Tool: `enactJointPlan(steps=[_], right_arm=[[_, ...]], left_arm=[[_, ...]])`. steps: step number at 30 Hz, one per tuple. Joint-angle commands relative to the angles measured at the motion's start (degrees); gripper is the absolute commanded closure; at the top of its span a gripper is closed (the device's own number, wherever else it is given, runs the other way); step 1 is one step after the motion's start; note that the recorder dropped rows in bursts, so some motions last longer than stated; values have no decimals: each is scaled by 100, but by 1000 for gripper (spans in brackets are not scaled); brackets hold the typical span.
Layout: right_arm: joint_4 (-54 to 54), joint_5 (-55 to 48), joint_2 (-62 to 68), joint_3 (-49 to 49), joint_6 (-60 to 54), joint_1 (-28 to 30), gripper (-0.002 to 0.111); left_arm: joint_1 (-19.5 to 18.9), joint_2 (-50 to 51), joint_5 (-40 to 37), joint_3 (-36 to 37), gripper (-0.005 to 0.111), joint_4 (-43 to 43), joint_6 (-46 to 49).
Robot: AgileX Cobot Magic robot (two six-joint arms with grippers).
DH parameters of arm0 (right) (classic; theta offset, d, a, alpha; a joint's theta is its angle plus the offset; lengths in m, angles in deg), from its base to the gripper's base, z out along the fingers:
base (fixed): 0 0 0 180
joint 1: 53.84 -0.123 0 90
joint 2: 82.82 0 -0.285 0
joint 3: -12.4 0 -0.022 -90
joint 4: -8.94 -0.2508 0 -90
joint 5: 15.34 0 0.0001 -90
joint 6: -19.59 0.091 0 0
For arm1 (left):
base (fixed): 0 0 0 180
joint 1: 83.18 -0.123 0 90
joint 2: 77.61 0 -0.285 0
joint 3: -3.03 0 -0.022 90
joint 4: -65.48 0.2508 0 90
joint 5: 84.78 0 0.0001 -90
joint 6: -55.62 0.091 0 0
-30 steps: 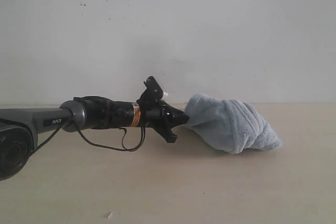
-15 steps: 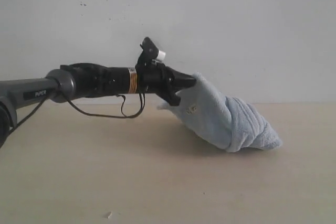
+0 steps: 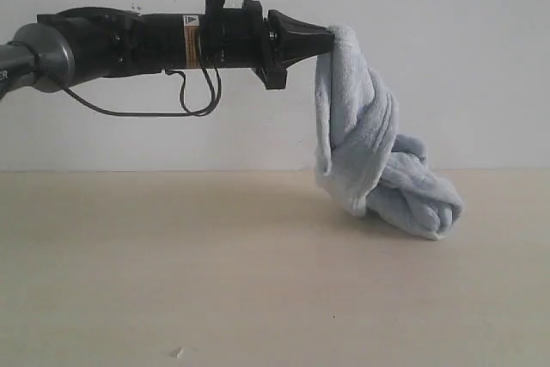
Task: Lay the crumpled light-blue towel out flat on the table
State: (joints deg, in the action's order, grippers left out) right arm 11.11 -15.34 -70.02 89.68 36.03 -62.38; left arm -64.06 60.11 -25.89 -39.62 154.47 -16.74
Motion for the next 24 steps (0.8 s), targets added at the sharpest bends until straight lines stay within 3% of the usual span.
enactJointPlan(steps=[1,9,14,17,21,24], right_arm=[[-10,-71,-31,-7,-187,-8,109],[-10,-166,-31,-7,-196,-8,109],[-10,-36,-31,-7,-200,-8,109],[-10,149,-31,-7,-123,-8,109],[-10,753,-31,-7,486,-8,109],[-10,2097,-31,-7,1222,-8,109]], left_arm=[[-87,-270,118,-31,103,-5,-228],[-410,-320,944,48,103,8,-1016],[-598,-320,1087,231,103,971,-1466],[-717,-274,1007,396,103,1096,-1918],[-896,-216,1073,721,103,1096,-2546],[-1031,-216,1061,1038,103,1096,-2747]])
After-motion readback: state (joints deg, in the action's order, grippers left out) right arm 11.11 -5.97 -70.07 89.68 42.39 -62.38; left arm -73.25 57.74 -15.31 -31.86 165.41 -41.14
